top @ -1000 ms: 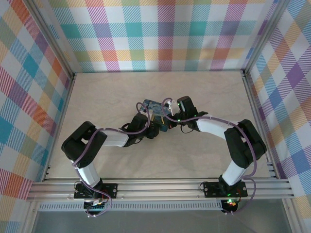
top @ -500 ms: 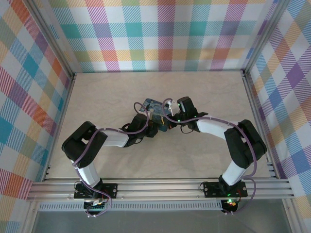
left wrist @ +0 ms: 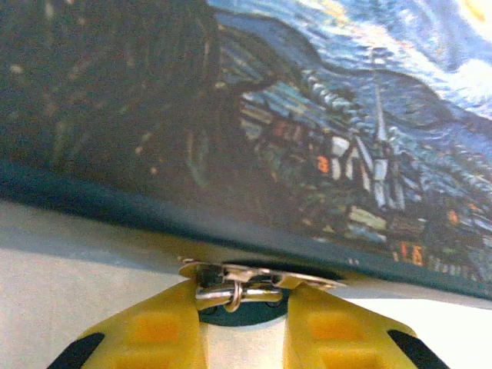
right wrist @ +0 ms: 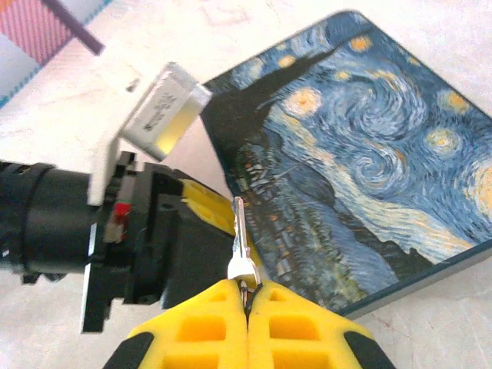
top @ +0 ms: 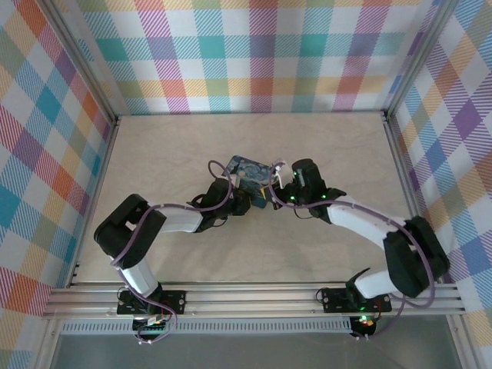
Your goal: Unlock a padlock with a key
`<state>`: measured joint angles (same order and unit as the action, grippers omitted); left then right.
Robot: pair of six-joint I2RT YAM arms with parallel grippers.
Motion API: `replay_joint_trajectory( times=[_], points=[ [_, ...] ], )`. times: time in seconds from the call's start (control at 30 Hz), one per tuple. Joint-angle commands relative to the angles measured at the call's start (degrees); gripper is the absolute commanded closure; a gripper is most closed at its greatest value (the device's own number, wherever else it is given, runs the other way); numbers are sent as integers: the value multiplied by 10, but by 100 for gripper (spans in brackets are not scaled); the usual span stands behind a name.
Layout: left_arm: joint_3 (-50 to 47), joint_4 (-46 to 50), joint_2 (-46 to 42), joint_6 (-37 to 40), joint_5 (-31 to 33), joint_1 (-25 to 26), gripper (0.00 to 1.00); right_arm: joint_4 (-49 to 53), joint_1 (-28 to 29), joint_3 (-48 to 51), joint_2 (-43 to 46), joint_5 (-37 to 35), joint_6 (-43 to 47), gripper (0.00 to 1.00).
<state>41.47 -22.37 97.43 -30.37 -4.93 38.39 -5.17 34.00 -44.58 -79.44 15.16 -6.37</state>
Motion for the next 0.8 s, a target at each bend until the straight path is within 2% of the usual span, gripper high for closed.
replay_joint_trajectory(
  times=[0.0,0.17,0.4,0.77],
  points=[
    [24,18,-48,-44,-39,5,85,-4,28,40,37,-17,11,100],
    [33,72,-83,-96,-74,5,85,-31,66,104,64,-38,-17,100],
    [32,97,-104,-158,-124,5,87,-50,92,138,57,-52,-31,100],
    [33,144,-133,-167,-137,5,88,-61,92,120,13,-53,-14,100]
  ],
)
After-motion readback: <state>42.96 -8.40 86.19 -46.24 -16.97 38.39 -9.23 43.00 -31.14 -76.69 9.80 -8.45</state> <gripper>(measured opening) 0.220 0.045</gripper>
